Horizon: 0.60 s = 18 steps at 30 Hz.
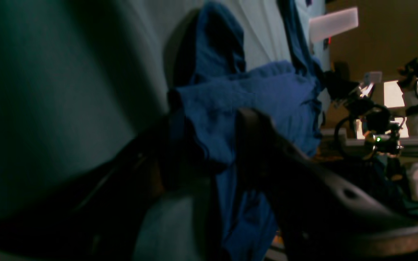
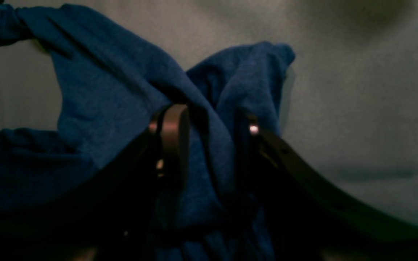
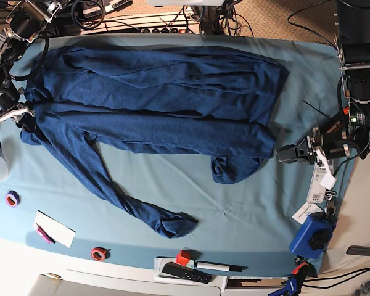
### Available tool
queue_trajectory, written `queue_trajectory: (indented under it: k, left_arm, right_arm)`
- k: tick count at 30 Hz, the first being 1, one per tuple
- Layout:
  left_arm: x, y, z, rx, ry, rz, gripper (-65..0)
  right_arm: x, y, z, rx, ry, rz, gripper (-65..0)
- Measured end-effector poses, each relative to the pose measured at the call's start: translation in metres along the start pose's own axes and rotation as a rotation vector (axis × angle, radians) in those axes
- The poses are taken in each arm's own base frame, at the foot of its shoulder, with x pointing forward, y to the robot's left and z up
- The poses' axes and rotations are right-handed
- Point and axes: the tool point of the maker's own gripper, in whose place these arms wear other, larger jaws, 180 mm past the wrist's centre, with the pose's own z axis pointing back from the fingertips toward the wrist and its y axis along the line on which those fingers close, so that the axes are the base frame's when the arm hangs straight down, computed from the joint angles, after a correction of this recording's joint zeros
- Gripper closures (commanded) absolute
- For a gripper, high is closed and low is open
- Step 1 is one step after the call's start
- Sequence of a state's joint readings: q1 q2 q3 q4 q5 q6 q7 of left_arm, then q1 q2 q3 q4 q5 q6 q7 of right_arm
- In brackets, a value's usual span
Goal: Layout the t-shirt on the table in an organized manner, then fold the t-shirt properly
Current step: 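Open both grippers and move them away from the shirt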
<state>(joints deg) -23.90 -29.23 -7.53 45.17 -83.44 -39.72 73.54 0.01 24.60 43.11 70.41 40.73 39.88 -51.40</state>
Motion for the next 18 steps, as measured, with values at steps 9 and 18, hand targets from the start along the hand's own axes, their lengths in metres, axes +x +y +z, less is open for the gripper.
queue_trajectory:
  k: [9, 18]
  left_arm:
    - [0.015, -0.002, 0.0, -0.002, -0.067, -0.008, -27.3]
    - [0.03, -0.008, 0.001, -0.009, -0.086, -0.03, -27.3]
  right_arm:
    - [0.039, -0.008, -0.002, -0.062, -0.152, 0.073, -21.1]
    - [0.085, 0.004, -0.01, -0.051, -0.25, 0.089, -21.1]
